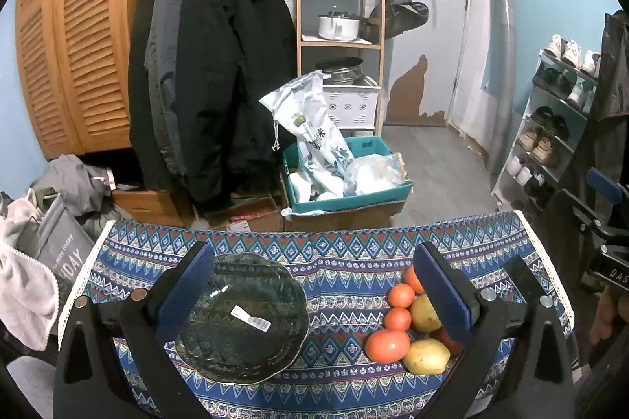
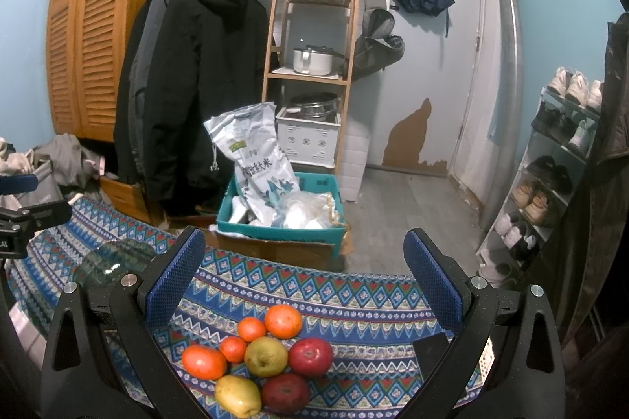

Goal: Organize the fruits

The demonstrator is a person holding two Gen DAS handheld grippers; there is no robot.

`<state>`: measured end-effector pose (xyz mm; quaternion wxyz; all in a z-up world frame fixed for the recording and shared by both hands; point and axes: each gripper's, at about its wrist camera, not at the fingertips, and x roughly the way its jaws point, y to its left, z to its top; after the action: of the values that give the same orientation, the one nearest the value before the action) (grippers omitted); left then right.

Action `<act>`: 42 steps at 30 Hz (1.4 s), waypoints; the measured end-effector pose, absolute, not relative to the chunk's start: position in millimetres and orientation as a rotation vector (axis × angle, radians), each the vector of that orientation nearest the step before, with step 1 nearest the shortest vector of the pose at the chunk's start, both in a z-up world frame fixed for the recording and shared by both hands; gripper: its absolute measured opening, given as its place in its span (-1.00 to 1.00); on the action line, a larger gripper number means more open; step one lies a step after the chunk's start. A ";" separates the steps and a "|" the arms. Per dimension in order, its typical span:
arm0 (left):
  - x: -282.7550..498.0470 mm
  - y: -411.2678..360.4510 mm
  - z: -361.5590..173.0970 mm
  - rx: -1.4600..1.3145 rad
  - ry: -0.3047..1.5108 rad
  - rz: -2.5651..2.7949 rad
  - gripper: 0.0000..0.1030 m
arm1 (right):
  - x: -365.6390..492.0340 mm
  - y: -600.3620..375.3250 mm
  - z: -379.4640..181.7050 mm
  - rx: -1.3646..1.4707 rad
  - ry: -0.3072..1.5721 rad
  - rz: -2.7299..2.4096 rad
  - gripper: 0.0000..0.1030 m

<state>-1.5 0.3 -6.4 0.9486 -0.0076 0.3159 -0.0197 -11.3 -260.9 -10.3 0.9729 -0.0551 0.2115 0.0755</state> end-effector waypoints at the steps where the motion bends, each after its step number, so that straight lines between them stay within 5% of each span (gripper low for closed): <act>1: -1.5 0.2 -6.3 -0.015 0.643 -0.040 0.98 | -11.2 -260.7 -10.2 -0.112 0.427 0.152 0.95; 42: -0.5 -6.3 -12.3 -0.001 0.670 -0.059 0.98 | -13.8 -261.3 -20.5 -0.120 0.445 0.151 0.95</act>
<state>-0.5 -6.3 -12.3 0.9440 -0.0004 0.3287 -0.0288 -13.8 -261.3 -20.5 0.9708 -0.0593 0.2202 0.0749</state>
